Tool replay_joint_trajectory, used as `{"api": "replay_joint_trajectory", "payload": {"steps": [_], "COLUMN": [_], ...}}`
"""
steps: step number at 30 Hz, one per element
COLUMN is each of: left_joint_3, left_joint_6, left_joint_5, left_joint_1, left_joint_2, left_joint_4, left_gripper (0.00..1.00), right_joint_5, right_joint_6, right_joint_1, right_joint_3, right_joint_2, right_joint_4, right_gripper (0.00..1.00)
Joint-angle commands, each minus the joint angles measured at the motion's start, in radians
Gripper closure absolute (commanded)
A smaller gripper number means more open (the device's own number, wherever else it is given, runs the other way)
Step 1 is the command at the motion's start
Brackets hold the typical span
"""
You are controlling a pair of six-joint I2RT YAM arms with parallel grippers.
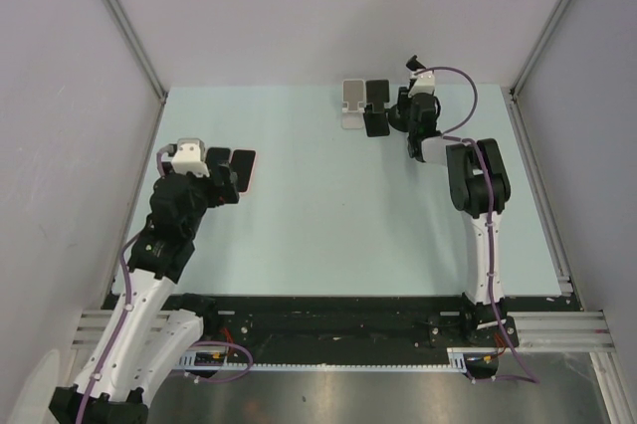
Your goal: Remove the phone from the phone stand
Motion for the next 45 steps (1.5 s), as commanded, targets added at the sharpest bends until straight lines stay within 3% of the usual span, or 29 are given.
{"api": "replay_joint_trajectory", "payload": {"steps": [1, 7, 10, 16, 30, 35, 39, 45], "left_joint_3": [-0.006, -0.008, -0.008, -0.008, -0.016, -0.034, -0.046, -0.082], "left_joint_6": [0.023, 0.018, 0.010, -0.006, -0.034, -0.037, -0.043, -0.059], "left_joint_5": [0.000, 0.015, 0.021, 0.021, -0.039, -0.111, -0.175, -0.264], "left_joint_1": [-0.004, -0.004, -0.004, -0.004, -0.004, -0.004, -0.004, -0.003], "left_joint_2": [-0.028, -0.053, -0.071, -0.126, -0.292, -0.372, -0.438, -0.521], "left_joint_4": [0.027, 0.027, 0.027, 0.027, 0.030, 0.030, 0.041, 0.067], "left_gripper": [0.00, 0.00, 0.00, 0.00, 0.00, 0.00, 0.00, 0.00], "right_joint_5": [-0.006, -0.001, 0.019, 0.051, 0.255, 0.339, 0.295, 0.316], "right_joint_6": [-0.005, -0.005, 0.007, 0.084, 0.288, 0.273, 0.192, 0.058], "right_joint_1": [0.003, 0.001, 0.004, 0.007, 0.012, 0.059, 0.066, 0.081], "right_joint_3": [0.007, -0.054, -0.107, -0.225, -0.383, -0.560, -0.688, -0.757], "right_joint_2": [-0.089, -0.218, -0.298, -0.497, -1.228, -1.522, -1.775, -2.002], "right_joint_4": [-0.046, -0.077, -0.125, -0.308, -0.882, -0.829, -0.747, -0.830], "right_gripper": [0.40, 0.15, 0.08, 0.04, 0.00, 0.00, 0.00, 0.00]}}
